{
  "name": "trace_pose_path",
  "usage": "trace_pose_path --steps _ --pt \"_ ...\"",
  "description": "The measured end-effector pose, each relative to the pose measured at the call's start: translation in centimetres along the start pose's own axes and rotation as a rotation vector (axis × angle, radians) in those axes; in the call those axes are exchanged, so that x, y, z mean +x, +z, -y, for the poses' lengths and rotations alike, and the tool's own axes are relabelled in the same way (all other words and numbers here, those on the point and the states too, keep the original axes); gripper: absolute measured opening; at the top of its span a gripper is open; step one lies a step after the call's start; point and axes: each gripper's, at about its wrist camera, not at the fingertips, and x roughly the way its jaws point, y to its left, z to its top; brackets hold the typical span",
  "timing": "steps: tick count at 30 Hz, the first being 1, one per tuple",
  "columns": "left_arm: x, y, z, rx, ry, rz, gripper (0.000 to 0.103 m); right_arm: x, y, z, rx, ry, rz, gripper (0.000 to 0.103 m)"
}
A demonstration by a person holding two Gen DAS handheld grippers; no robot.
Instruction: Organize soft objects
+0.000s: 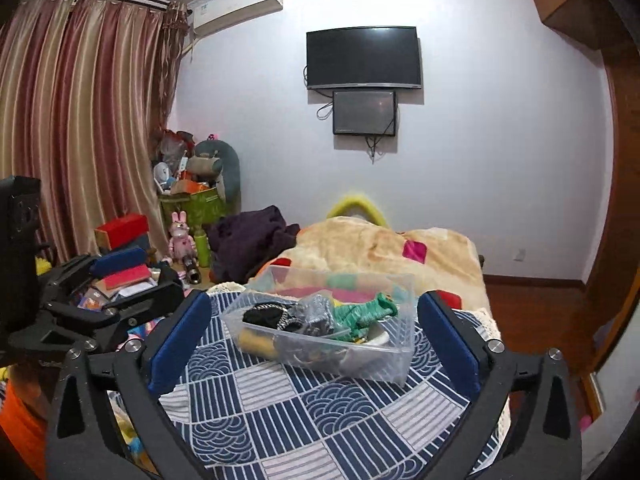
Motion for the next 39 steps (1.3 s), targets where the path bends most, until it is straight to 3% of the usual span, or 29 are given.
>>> trace_pose_path --steps 16,39 --pt "-0.4 -1.4 -0.4 -0.026 -0.012 -0.011 0.1 -1.0 -2.0 0.7 0.039 -0.009 -0.025 0.103" --pt "-0.6 -1.6 -0.1 -0.022 -0.012 -0.013 0.101 -2.4 -1.6 0.5 0.057 0.0 0.004 0.103"
